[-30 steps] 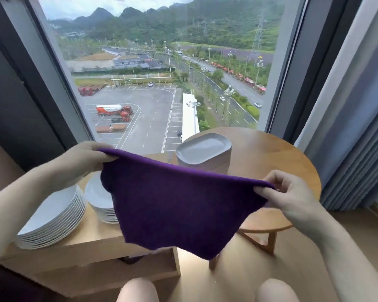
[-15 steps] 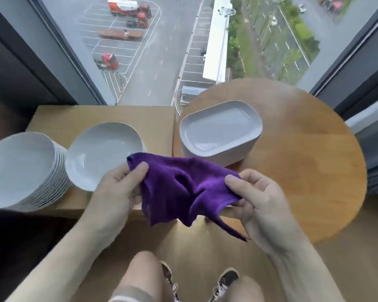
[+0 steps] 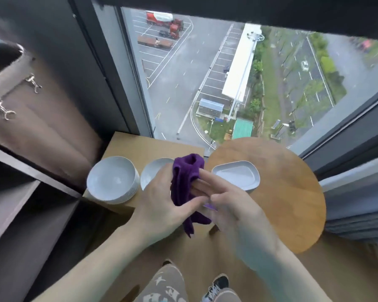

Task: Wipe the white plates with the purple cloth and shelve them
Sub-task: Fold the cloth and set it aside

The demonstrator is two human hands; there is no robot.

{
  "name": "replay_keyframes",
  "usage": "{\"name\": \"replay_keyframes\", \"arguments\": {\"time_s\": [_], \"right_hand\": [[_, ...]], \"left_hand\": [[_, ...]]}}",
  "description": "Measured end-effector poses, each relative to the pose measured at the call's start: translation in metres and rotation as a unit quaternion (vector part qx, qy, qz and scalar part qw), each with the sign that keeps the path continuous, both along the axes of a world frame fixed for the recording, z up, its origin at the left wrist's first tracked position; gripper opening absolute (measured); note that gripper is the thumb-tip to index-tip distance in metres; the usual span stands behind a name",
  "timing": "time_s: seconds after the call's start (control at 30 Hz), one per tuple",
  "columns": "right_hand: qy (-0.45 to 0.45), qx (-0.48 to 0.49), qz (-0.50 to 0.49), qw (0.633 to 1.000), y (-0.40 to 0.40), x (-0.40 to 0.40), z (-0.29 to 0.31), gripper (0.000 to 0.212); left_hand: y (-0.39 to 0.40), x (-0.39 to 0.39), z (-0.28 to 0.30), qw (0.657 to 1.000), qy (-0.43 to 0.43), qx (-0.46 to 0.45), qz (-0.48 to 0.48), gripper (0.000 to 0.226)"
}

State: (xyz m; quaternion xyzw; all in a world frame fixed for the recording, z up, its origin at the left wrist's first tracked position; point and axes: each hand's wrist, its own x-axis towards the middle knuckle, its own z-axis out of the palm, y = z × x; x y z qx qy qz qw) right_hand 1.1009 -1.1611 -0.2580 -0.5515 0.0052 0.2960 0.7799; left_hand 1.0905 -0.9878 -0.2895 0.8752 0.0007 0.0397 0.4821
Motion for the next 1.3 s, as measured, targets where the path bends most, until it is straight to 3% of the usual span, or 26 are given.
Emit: {"name": "replay_keyframes", "arguments": {"time_s": [0.07,0.17,0.3,0.4,0.47,0.5,0.57,0.67,0.77,0.9,0.97,1.07,1.13,1.2,1.27,1.3], "right_hand": [[-0.074,-0.075,0.036,0.994,0.020,-0.008,0.021,0.070],[-0.165,-0.100,0.059,0.979,0.048,-0.017,0.036,0.064],[-0.201,-0.152,0.038,0.967,0.071,-0.001,0.024,0.040],[-0.190,-0.234,-0.029,0.953,0.084,0.026,-0.003,0.048],[-0.077,-0.187,0.052,0.978,0.096,0.043,-0.021,0.068],[-0.005,-0.141,0.104,0.985,0.104,0.049,-0.029,0.068],[0.050,-0.081,0.155,0.983,0.116,0.054,-0.040,0.047],[0.028,-0.064,0.082,0.994,0.116,0.060,-0.044,0.022],[-0.051,-0.085,0.025,0.995,0.093,0.077,-0.036,0.018],[-0.146,-0.165,0.050,0.974,0.079,0.092,-0.017,0.013],[-0.171,-0.142,0.039,0.974,0.081,0.108,0.015,0.014],[-0.207,0.009,-0.008,0.978,0.075,0.155,0.088,0.009],[-0.233,0.091,0.037,0.967,0.067,0.179,0.114,0.015],[-0.213,0.054,0.105,0.970,0.061,0.181,0.091,0.027],[-0.169,-0.024,0.120,0.978,0.060,0.172,0.039,0.035],[-0.158,-0.047,0.100,0.981,0.061,0.168,0.014,0.029]], "left_hand": [[0.012,-0.007,0.018,0.999,-0.005,-0.035,0.020,0.036],[0.024,-0.022,0.036,0.983,-0.006,-0.170,0.069,0.018],[0.054,-0.035,0.042,0.974,0.030,-0.187,0.128,0.032],[0.077,-0.040,0.051,0.963,0.050,-0.227,0.134,0.035],[0.088,-0.040,0.056,0.958,0.055,-0.252,0.129,0.037],[0.090,-0.039,0.055,0.956,0.056,-0.260,0.123,0.036],[0.095,-0.034,0.055,0.957,0.061,-0.259,0.117,0.036],[0.107,-0.030,0.056,0.956,0.080,-0.244,0.145,0.043],[0.130,-0.028,0.047,0.962,0.109,-0.189,0.166,0.045],[0.137,-0.022,0.041,0.969,0.176,-0.131,0.112,0.043],[0.138,-0.004,0.060,0.969,0.142,-0.157,0.124,0.039],[0.150,0.043,0.124,0.934,0.056,-0.324,0.140,0.028],[0.156,0.064,0.158,0.915,0.015,-0.391,0.094,0.057],[0.147,0.075,0.153,0.921,0.038,-0.385,0.045,0.090],[0.119,0.074,0.112,0.906,0.114,-0.405,0.036,0.098],[0.102,0.076,0.087,0.897,0.147,-0.409,0.075,0.090]]}}
